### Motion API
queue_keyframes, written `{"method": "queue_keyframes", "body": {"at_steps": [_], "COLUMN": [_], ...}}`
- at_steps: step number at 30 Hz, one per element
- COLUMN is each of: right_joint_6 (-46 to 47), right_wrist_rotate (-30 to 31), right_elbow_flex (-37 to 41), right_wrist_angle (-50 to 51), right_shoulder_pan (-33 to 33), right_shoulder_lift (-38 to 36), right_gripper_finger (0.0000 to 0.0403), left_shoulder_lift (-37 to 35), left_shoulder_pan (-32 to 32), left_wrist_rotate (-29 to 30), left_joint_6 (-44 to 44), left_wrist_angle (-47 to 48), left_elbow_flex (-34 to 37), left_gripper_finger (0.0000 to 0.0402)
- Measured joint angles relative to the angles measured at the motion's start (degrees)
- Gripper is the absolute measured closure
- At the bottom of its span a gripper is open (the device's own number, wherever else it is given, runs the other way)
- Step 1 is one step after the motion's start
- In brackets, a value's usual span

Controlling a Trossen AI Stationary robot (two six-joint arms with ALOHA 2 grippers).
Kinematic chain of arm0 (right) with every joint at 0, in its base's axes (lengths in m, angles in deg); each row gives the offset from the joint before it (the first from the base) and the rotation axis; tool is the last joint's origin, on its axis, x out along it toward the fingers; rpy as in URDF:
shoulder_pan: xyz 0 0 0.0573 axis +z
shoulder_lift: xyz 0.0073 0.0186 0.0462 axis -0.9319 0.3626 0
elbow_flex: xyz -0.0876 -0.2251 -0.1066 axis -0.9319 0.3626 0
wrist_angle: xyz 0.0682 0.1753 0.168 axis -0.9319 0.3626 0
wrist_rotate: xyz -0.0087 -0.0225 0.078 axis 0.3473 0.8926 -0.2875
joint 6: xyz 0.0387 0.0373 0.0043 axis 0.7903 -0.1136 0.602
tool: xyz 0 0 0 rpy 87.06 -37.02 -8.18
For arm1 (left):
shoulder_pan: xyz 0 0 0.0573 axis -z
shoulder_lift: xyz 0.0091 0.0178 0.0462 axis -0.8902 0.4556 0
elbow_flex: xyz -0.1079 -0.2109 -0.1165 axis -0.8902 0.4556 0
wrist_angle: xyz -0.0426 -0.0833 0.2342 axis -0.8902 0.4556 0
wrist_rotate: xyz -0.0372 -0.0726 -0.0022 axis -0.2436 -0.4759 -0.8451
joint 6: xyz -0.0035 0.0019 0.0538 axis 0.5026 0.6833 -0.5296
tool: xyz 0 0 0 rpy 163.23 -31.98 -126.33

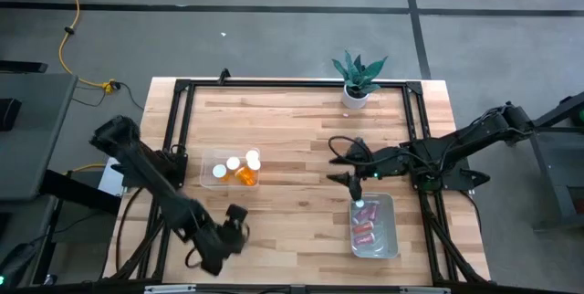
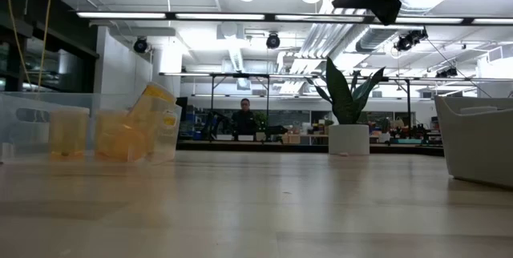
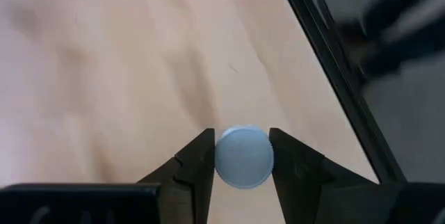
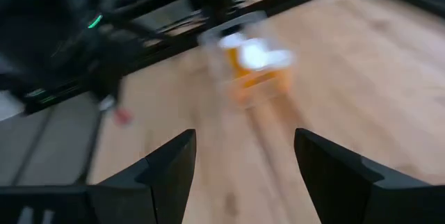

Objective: Pick and place medicine bottles into bin by pill shape (circle, oval)
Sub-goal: Put the small blue pill bottle into the gray bin

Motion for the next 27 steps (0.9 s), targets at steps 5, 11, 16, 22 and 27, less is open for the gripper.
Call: {"method": "queue_keyframes", "body": {"at_steps": [5, 11, 16, 22, 27], "right_joint_6": [0.2, -2.5, -6.4, -9.1, -14.7], "right_wrist_rotate": [-6.9, -7.9, -3.2, 3.2, 8.7], "right_elbow_flex": [0.0, 0.0, 0.0, -2.9, -6.6], "right_wrist_angle": [-0.9, -0.9, -1.0, 0.1, 0.6], "right_shoulder_pan": [1.8, 5.8, 8.0, 8.2, 8.2], "right_shoulder_lift": [0.4, 0.5, 0.4, -2.2, -4.2], "right_gripper_finger": [0.0166, 0.0166, 0.0166, 0.0166, 0.0166], "left_shoulder_lift": [-10.0, -13.9, -8.6, 1.9, 11.5], "left_shoulder_pan": [-7.5, -20.6, -28.5, -30.3, -29.4], "left_wrist_rotate": [9.0, 10.1, 2.3, -1.0, -3.2], "left_joint_6": [-5.2, -15.0, -19.8, -20.2, -20.2], "left_wrist_angle": [-2.9, -10.9, -22.8, -32.2, -41.4], "left_elbow_flex": [0.0, -0.1, -0.1, -4.2, -9.7], "left_gripper_finger": [0.0292, 0.0291, 0.0291, 0.0291, 0.0291]}}
